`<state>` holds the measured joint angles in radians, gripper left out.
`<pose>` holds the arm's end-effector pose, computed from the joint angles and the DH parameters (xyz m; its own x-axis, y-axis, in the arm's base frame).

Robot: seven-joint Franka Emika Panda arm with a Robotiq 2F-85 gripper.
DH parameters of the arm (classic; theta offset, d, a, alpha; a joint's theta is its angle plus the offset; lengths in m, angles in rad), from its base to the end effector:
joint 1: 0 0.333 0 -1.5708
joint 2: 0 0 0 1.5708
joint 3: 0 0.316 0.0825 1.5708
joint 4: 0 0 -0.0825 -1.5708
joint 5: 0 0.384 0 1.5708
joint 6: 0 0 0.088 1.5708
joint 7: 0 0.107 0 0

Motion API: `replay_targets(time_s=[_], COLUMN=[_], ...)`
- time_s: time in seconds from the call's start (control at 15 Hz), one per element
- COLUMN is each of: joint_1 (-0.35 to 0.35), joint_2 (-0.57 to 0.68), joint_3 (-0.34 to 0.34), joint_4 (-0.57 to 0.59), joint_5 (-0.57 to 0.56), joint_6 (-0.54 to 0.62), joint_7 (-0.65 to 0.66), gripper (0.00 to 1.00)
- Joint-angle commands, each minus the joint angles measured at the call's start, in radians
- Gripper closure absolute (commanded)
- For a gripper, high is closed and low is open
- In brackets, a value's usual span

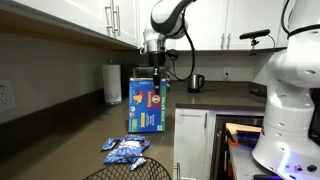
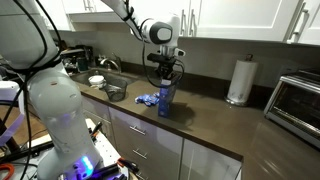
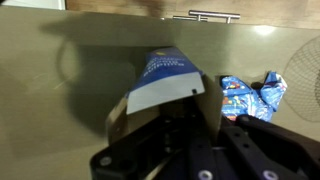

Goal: Move the box to the left

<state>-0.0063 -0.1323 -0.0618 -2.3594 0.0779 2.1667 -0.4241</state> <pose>0.4752 -0.0294 0.3761 0.9512 0.3072 -0.0281 0.3037 -0.9486 -0.0892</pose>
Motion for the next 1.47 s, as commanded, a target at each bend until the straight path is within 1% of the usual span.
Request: replay_targets(time_s=[0.0,0.33,0.73,1.2,1.4], joint_1=[0.004,0.003,-0.003,-0.01,-0.009], joint_2=[-0.002,-0.005,0.0,0.025,0.029], joint_3=[0.011,0.026,0.036,0.03,0.031], joint_4=[0.007,0.001,0.009,0.028,0.011], joint_5=[-0.012,-0.047,-0.141,-0.173,-0.181], joint_6=[0.005,0.029,0.064,0.063,0.074], joint_7=[0.029,0.076,0.168,0.205,0.22], gripper=[1.0,1.0,1.0,1.0,1.0])
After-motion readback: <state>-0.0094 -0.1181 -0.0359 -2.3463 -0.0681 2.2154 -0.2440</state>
